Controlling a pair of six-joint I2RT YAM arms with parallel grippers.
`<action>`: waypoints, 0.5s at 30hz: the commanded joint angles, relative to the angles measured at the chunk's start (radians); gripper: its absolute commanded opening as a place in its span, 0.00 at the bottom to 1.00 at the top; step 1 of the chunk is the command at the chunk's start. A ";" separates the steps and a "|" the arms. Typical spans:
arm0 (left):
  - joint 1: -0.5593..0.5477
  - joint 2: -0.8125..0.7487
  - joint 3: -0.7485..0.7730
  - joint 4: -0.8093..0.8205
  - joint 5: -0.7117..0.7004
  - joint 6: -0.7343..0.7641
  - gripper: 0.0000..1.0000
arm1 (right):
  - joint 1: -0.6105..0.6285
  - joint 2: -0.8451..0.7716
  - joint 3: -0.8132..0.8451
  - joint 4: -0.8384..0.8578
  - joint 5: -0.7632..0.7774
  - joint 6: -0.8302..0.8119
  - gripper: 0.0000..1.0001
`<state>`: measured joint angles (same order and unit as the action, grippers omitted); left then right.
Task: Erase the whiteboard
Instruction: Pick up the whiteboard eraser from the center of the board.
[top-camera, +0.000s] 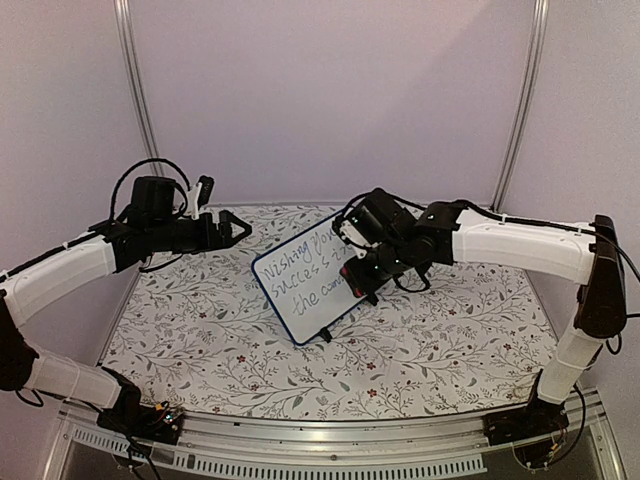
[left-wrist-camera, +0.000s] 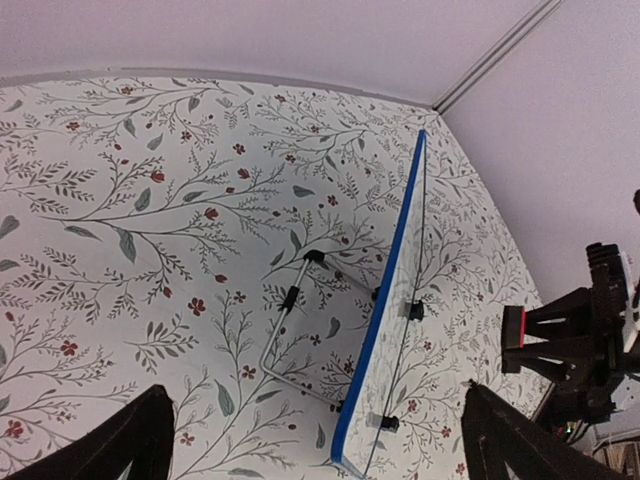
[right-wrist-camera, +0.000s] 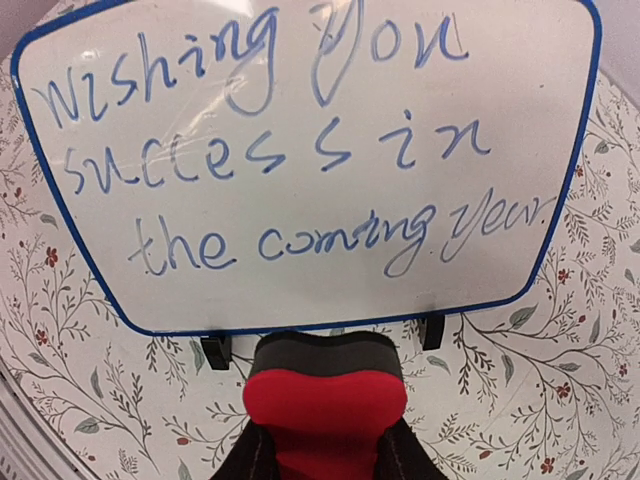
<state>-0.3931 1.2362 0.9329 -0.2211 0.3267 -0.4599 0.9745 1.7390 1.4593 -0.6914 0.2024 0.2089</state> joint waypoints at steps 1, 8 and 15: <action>0.012 -0.004 -0.011 0.025 0.014 0.015 1.00 | 0.015 0.022 0.095 0.079 0.076 -0.034 0.18; 0.013 0.014 -0.009 0.025 0.041 0.019 0.96 | 0.048 0.161 0.334 0.038 0.081 -0.067 0.18; 0.013 0.023 -0.008 0.024 0.064 0.022 0.89 | 0.079 0.274 0.481 0.014 0.049 -0.066 0.18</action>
<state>-0.3912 1.2480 0.9329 -0.2207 0.3645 -0.4526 1.0294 1.9633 1.8809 -0.6533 0.2626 0.1539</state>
